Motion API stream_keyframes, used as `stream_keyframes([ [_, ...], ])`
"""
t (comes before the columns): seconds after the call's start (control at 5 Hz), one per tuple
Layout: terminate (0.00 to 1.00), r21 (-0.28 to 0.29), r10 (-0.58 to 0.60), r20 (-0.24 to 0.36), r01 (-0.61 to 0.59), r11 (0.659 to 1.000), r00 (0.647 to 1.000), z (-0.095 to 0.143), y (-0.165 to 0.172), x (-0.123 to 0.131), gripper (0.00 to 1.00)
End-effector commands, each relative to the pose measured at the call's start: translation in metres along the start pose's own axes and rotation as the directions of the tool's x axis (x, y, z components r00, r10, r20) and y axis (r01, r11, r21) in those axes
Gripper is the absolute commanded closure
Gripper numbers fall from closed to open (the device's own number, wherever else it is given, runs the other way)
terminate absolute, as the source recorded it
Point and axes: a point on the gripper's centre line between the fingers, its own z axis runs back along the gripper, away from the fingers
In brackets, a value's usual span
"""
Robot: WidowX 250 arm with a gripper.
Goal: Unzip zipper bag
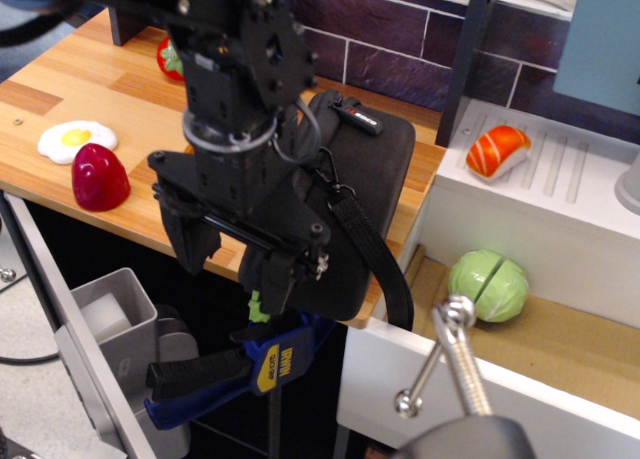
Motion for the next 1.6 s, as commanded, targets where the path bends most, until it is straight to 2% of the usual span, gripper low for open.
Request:
stream_keyframes([
  [0.0, 0.00, 0.018, 0.023, 0.045, -0.024, 1.000, 0.999, -0.006, -0.005, 0.004, 0.00],
  [0.2, 0.00, 0.029, 0.040, 0.055, -0.042, 0.999, 0.998, -0.010, -0.007, 0.007, 0.00],
  [0.4, 0.00, 0.031, 0.061, 0.047, -0.063, 0.998, 0.997, -0.014, -0.006, 0.014, 1.00],
  [1.0, 0.00, 0.028, 0.080, 0.075, -0.082, 0.996, 0.994, -0.012, -0.005, 0.015, 1.00],
  [1.4, 0.00, -0.062, 0.149, 0.125, -0.142, 0.988, 0.981, 0.025, -0.003, 0.031, 1.00],
])
